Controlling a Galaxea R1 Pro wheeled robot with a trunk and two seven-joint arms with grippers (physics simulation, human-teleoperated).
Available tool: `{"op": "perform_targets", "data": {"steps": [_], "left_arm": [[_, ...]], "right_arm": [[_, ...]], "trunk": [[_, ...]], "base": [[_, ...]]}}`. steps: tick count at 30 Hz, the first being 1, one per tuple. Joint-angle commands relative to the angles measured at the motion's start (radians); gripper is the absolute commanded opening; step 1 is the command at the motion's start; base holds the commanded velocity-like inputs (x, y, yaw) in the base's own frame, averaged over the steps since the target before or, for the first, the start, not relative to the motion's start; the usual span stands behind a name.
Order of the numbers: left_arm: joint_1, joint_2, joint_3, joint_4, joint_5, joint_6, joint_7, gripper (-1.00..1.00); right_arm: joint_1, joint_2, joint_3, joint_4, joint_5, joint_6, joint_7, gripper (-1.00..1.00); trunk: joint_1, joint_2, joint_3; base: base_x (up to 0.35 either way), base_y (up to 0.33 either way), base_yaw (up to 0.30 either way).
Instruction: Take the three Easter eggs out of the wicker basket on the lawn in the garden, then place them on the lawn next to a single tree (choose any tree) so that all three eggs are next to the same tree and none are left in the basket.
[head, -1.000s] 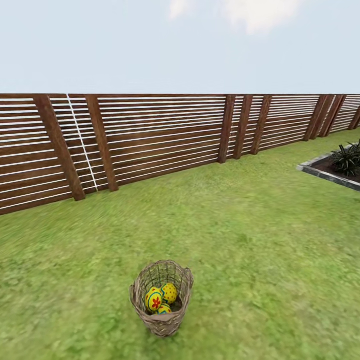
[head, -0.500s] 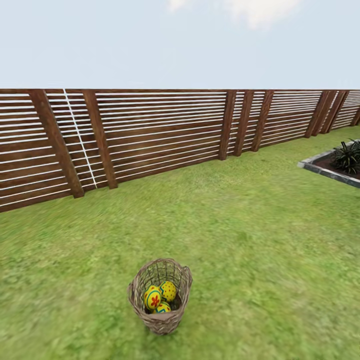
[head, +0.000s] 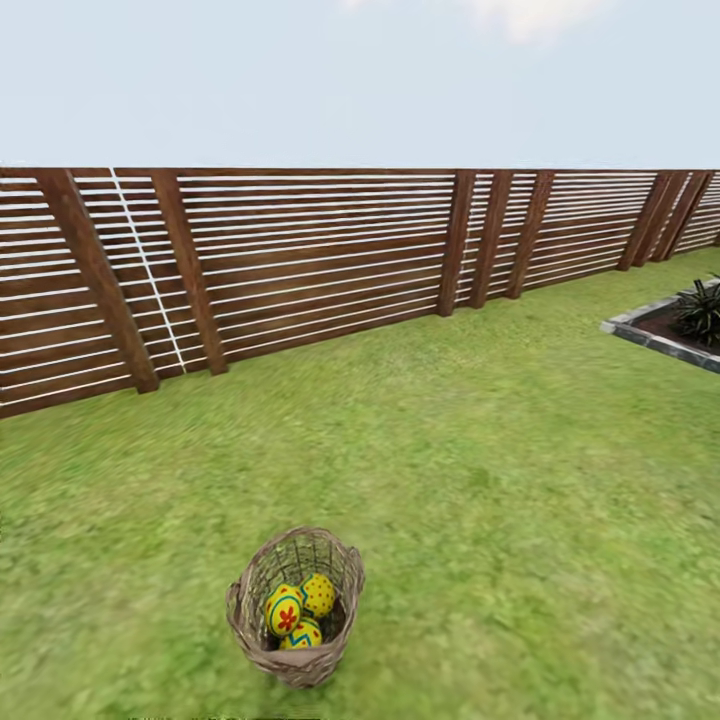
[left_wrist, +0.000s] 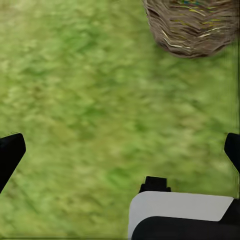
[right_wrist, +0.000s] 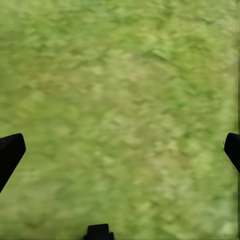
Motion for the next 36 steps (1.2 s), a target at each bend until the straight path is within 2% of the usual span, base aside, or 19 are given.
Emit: {"op": "perform_targets", "data": {"steps": [1,10,18,23,25,28,30,33,36], "left_arm": [[-0.001,0.0,-0.006,0.001,0.0,-0.002,0.009,1.0],[-0.001,0.0,-0.006,0.001,0.0,-0.002,0.01,1.0],[-0.001,0.001,-0.003,0.0,0.001,-0.002,0.01,1.0],[-0.001,0.011,0.005,-0.006,0.007,-0.002,0.01,1.0],[-0.001,0.015,0.026,-0.011,0.018,-0.002,0.01,1.0],[-0.001,0.017,0.079,-0.033,0.047,0.005,0.005,1.0],[-0.002,0.03,0.121,-0.083,0.083,0.038,-0.001,1.0],[-0.002,0.041,0.131,-0.143,0.107,0.112,-0.014,1.0],[-0.002,0.056,0.134,-0.224,0.128,0.193,-0.08,1.0]], "right_arm": [[0.0,-0.001,0.009,0.0,-0.01,-0.003,-0.003,1.0],[0.0,-0.001,0.009,0.0,-0.01,-0.003,-0.003,1.0],[0.0,-0.001,0.009,0.002,-0.01,-0.003,-0.003,1.0],[-0.001,-0.001,0.009,0.001,-0.01,-0.003,-0.003,1.0],[-0.001,-0.001,0.009,0.001,-0.01,-0.003,-0.003,1.0],[0.0,-0.001,0.009,0.0,-0.01,-0.003,-0.003,1.0],[0.0,-0.001,0.01,0.001,-0.01,-0.003,-0.003,1.0],[-0.001,-0.001,0.011,0.002,-0.01,-0.003,-0.003,1.0],[-0.001,-0.001,0.012,0.004,-0.01,-0.003,-0.003,1.0]], "trunk": [[0.0,-0.001,-0.002],[0.0,-0.001,-0.015],[0.0,-0.001,-0.025],[0.0,-0.001,-0.031],[0.0,-0.001,-0.034],[0.0,-0.001,-0.038],[0.0,-0.001,-0.04],[0.0,-0.001,-0.044],[0.0,-0.001,-0.046]], "base": [[0.018,-0.29,0.135],[-0.071,-0.268,0.17],[-0.014,-0.03,0.186],[-0.001,-0.001,0.187],[0.0,0.0,0.187],[0.0,0.0,0.187],[0.0,0.0,0.187],[0.0,0.0,0.186],[0.0,0.0,0.099]]}}
